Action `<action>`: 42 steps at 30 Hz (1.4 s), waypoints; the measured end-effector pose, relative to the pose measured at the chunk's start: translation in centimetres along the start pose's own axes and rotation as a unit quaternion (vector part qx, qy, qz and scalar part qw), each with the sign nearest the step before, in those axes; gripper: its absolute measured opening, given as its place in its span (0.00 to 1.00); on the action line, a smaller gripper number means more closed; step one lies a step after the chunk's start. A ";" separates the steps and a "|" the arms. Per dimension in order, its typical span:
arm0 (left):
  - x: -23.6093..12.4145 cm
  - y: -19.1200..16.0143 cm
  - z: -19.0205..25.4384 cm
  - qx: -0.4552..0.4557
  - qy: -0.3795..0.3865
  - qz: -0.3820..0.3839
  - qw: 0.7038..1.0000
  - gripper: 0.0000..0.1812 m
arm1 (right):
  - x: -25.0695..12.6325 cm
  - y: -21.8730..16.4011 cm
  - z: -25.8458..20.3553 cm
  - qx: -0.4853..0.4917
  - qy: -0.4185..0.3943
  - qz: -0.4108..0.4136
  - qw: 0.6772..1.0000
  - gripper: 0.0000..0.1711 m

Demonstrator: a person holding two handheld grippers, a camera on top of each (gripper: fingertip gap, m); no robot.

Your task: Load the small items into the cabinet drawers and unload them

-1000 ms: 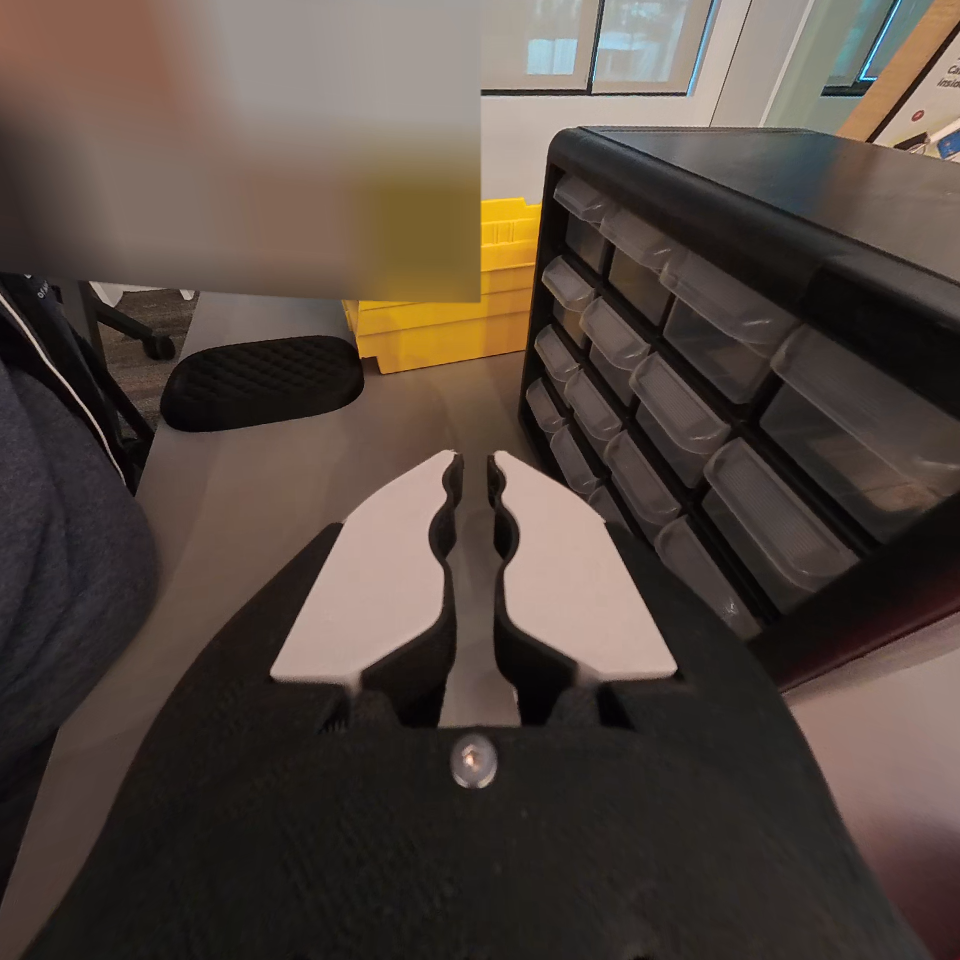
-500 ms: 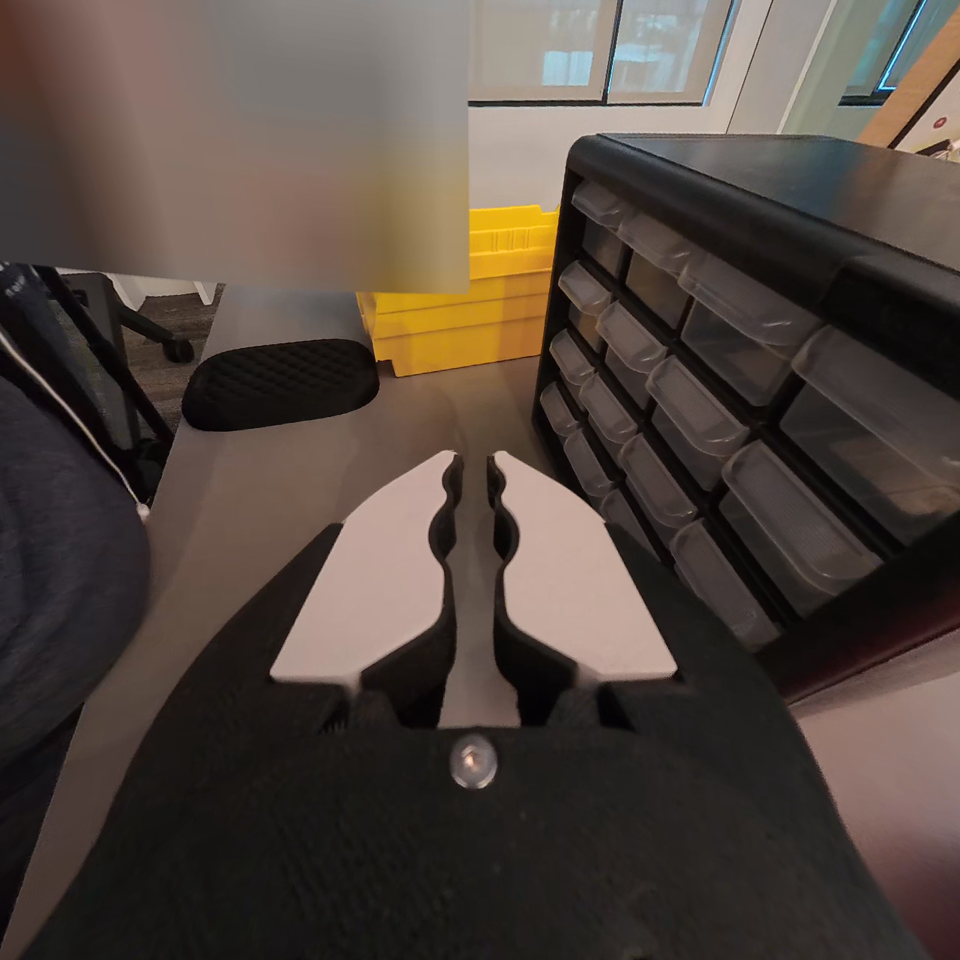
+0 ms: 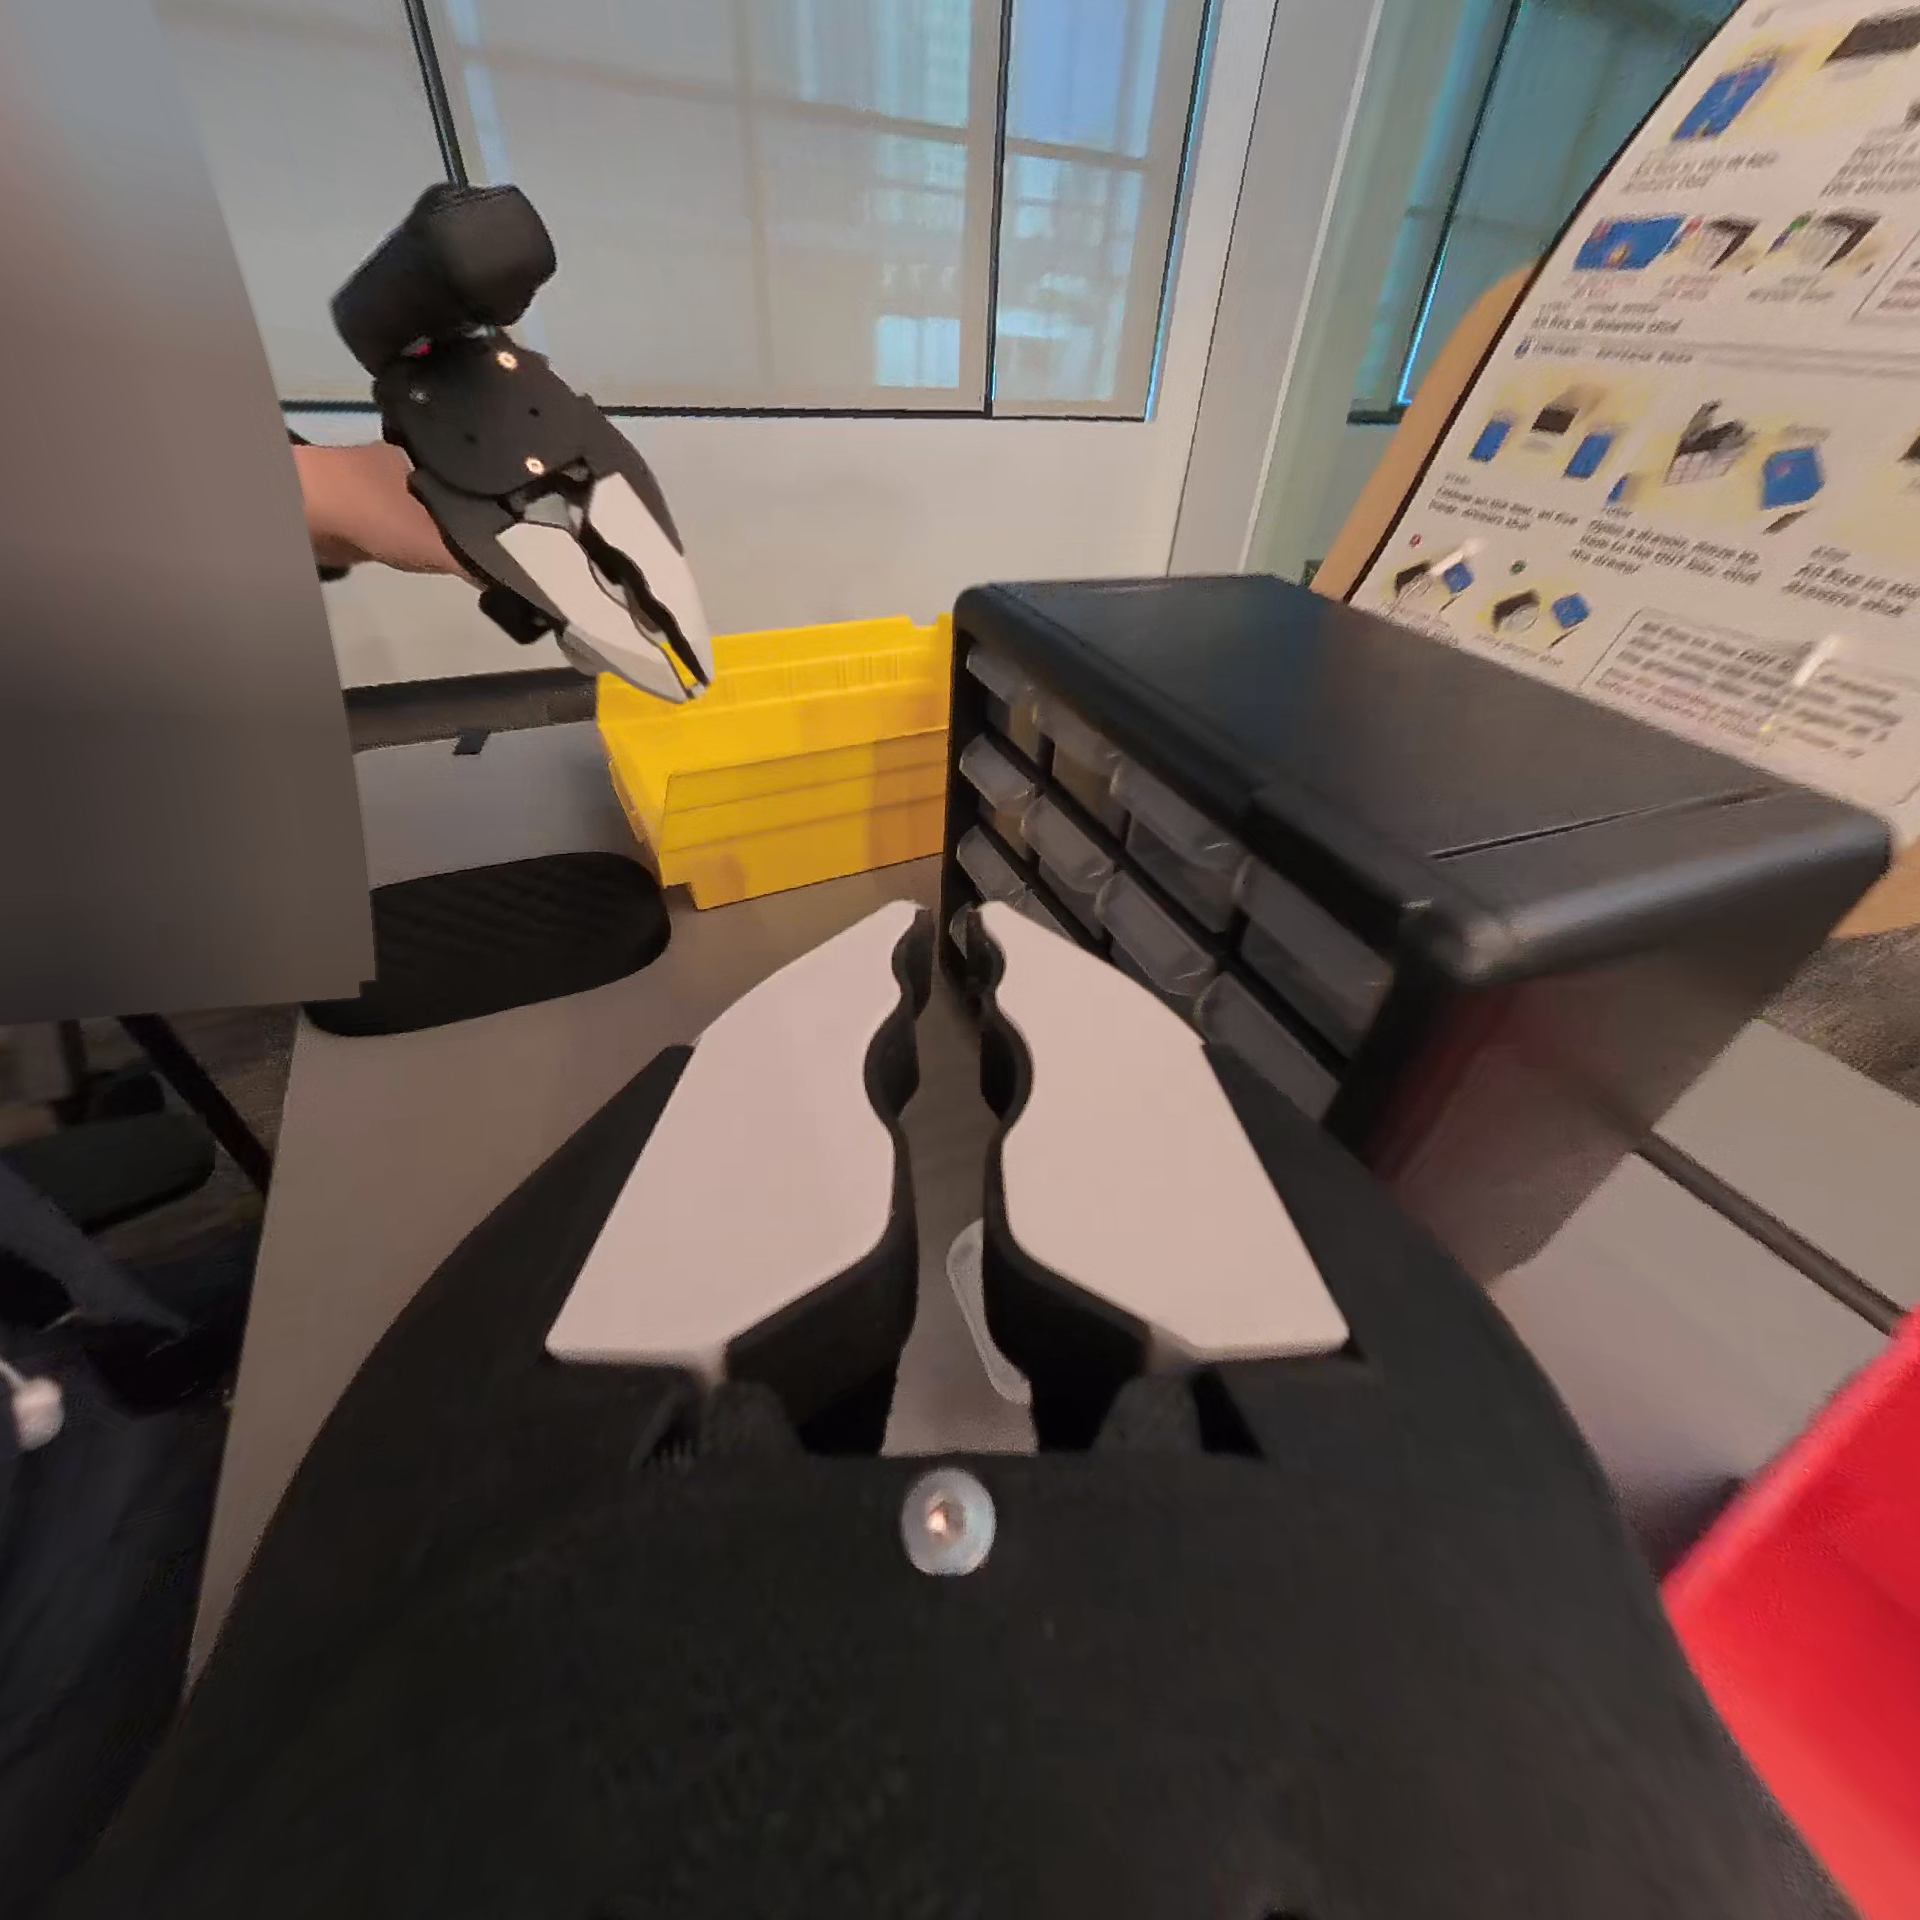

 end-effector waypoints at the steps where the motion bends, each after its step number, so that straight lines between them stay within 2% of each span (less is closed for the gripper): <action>1: 0.3 2.1 1.2 0.017 -0.008 0.012 1.000 0.06 | -1.2 0.2 0.1 -0.011 -0.003 0.004 1.000 0.04; 4: 2.5 8.4 4.7 0.090 -0.025 0.028 0.995 0.06 | -4.3 -0.2 1.1 -0.035 -0.021 0.008 0.999 0.04; 8: 8.1 15.5 8.4 0.162 -0.066 0.017 0.984 0.06 | -6.1 -3.5 3.3 -0.041 -0.045 -0.008 0.998 0.04; 11: 12.6 18.6 9.2 0.213 -0.044 -0.021 0.976 0.06 | -6.5 -6.0 4.1 -0.024 -0.042 0.008 0.999 0.03; 14: 15.5 20.4 9.7 0.238 -0.048 -0.059 0.968 0.06 | -6.7 -7.0 3.9 0.004 -0.010 0.052 0.999 0.03; 19: 18.2 21.4 10.0 0.257 -0.073 -0.121 0.956 0.06 | -7.9 -6.3 3.6 0.004 -0.005 0.083 0.997 0.03; 22: 19.8 21.2 9.8 0.265 -0.062 -0.155 0.950 0.06 | -8.5 -5.9 3.5 0.015 0.002 0.107 0.994 0.03; 27: 21.1 21.1 9.9 0.267 -0.074 -0.181 0.944 0.06 | -8.4 -6.1 3.2 0.005 -0.001 0.092 0.996 0.03; 32: 21.3 21.4 9.8 0.247 -0.092 -0.177 0.948 0.06 | -7.7 -6.6 2.9 -0.004 0.000 0.064 0.998 0.03; 37: 21.0 21.5 9.4 0.229 -0.093 -0.164 0.955 0.11 | -7.1 -7.1 2.9 -0.009 -0.003 0.039 0.999 0.03; 42: 18.0 21.2 8.9 0.195 -0.064 -0.107 0.973 0.11 | -6.5 -7.7 2.9 -0.013 -0.016 0.016 1.000 0.03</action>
Point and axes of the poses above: each gripper's, where its closed fingertips meet, x out along the fingers, y out of its top, z = x × y across the jaws, the point moved 5 cm from there along -x, back along the fingers, and after that the axes turned 11 degrees about -z, right-handed, at the moved point
